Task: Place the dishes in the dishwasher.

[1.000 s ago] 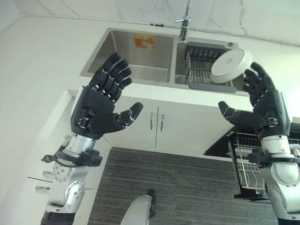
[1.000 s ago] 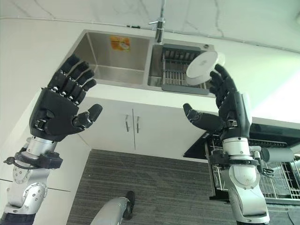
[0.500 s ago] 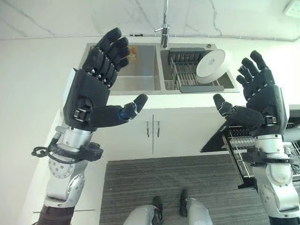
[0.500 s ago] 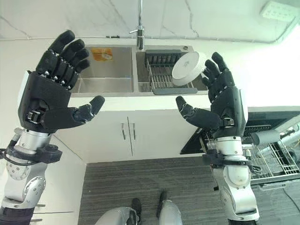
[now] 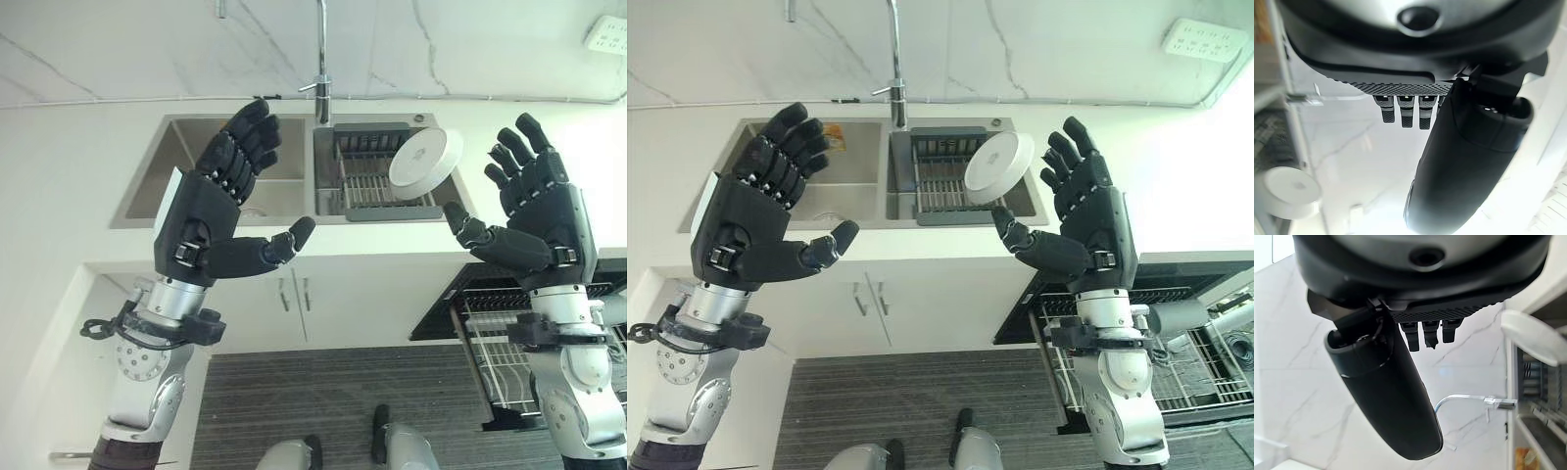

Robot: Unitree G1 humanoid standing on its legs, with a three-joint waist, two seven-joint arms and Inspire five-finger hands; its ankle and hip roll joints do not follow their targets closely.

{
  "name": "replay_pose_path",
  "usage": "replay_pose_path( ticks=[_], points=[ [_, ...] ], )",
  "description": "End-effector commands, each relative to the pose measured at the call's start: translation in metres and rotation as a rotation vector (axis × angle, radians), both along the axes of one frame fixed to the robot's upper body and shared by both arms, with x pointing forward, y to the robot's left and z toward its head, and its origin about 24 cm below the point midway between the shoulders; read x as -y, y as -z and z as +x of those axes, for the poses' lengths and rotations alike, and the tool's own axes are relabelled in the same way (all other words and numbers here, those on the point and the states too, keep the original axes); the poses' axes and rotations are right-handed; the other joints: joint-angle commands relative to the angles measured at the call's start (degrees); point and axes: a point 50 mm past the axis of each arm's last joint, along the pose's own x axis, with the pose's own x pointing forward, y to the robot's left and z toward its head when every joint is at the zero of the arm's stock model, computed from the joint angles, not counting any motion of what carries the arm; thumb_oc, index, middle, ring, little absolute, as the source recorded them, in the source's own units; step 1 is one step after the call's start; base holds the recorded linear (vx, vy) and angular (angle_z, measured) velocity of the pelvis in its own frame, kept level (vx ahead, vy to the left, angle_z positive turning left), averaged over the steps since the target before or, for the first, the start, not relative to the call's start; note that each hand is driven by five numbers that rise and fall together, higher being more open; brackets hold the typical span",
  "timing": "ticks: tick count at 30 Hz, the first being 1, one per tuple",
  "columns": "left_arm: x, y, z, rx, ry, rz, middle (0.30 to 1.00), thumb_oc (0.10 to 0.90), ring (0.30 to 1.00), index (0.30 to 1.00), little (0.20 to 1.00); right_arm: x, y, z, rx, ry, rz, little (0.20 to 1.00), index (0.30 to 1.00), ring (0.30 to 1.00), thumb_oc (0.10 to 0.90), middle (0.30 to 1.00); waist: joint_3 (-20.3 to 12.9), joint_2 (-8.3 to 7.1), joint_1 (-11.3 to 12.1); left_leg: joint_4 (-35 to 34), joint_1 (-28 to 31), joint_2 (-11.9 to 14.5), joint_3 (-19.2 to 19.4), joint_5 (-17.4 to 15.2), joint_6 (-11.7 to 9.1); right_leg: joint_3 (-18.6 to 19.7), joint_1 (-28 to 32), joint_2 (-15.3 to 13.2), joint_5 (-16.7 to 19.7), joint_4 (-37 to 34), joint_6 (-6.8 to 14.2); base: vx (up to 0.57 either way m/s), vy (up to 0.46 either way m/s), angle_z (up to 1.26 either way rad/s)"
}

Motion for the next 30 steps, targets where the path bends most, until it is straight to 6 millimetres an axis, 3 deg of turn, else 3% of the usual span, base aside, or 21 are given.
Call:
replay_pose_path(
  ticks=[1,3,4,6,10,13,17,27,30],
  points=[
    [0.002,-0.024,-0.012,0.157,0.075,-0.132,0.900,0.800,0.900,0.900,0.900,0.006,-0.043,-0.006,0.217,-0.040,0.002,0.900,0.900,0.900,0.800,0.900,-6.5,0.42,-0.7,1.6,7.3,2.9,3.0,-4.0,-1.5,1.2,-0.5,0.3,-2.2,-2.7,4.8,0.18,-0.214,-0.04],
    [0.002,-0.020,-0.013,0.145,0.069,-0.136,0.900,0.800,0.900,0.900,0.900,0.005,-0.041,-0.006,0.205,-0.061,-0.008,0.900,0.900,0.900,0.800,0.900,-5.9,0.06,0.1,1.6,4.8,1.9,3.6,-2.9,-1.2,1.1,1.5,0.6,-3.2,-2.7,4.4,0.12,-0.128,-0.06],
    [0.003,-0.017,-0.013,0.133,0.068,-0.149,0.900,0.800,0.900,0.900,0.900,0.001,-0.040,-0.001,0.195,-0.076,-0.013,0.900,0.900,0.900,0.800,0.900,-5.4,0.69,0.6,1.6,2.0,2.0,3.4,-3.9,-1.0,0.9,2.6,1.4,-4.0,-2.7,4.5,0.07,-0.028,-0.12],
    [0.003,-0.014,-0.013,0.131,0.065,-0.152,0.900,0.800,0.900,0.900,0.900,-0.004,-0.039,0.005,0.183,-0.092,-0.010,0.900,0.900,0.900,0.800,0.900,-5.1,1.78,1.4,1.6,-1.5,2.7,1.5,-2.3,-2.1,1.3,3.8,2.6,-5.3,-2.7,4.4,0.06,0.020,-0.04],
    [0.006,-0.014,-0.013,0.145,0.065,-0.147,0.900,0.800,0.900,0.900,0.900,-0.007,-0.037,0.010,0.138,-0.113,-0.023,0.900,0.900,0.900,0.800,0.900,-4.9,2.37,2.1,1.6,-4.2,2.7,-0.4,-0.8,-3.0,1.1,5.1,3.0,-7.3,-2.7,4.1,0.04,0.088,-0.16],
    [0.009,-0.015,-0.011,0.156,0.060,-0.127,0.900,0.800,0.900,0.900,0.900,-0.005,-0.036,0.010,0.138,-0.110,-0.024,0.900,0.900,0.900,0.800,0.900,-5.3,2.25,1.8,1.6,-3.9,2.9,0.0,-1.5,-2.9,0.0,5.7,2.3,-7.8,-2.7,4.0,0.08,0.152,-0.11],
    [0.011,-0.020,-0.006,0.177,0.050,-0.099,0.900,0.800,0.900,0.900,0.900,-0.006,-0.029,0.013,0.140,-0.188,0.125,0.900,0.900,0.900,0.800,0.900,-6.0,1.85,1.4,1.6,-3.1,2.6,0.1,-2.9,-2.3,-1.2,6.1,1.0,-7.1,-2.7,4.8,0.12,0.152,0.13],
    [0.006,-0.023,-0.004,0.190,0.051,-0.046,0.900,0.800,0.900,0.900,0.900,-0.002,-0.022,0.018,0.131,-0.063,0.115,0.900,0.900,0.900,0.800,0.900,-4.4,1.00,2.7,1.6,-1.5,0.3,-1.1,-4.4,0.4,-1.7,7.0,-0.7,-4.7,-2.7,6.8,0.07,0.120,0.03],
    [0.008,-0.022,-0.002,0.188,0.051,-0.011,0.900,0.800,0.900,0.900,0.900,0.006,-0.018,0.021,0.126,0.014,0.167,0.900,0.900,0.900,0.800,0.900,-4.0,1.38,3.3,1.6,-1.5,0.0,-2.2,-4.2,1.6,-2.5,9.2,0.2,-4.6,-2.7,6.7,0.07,0.144,-0.01]
  ],
)
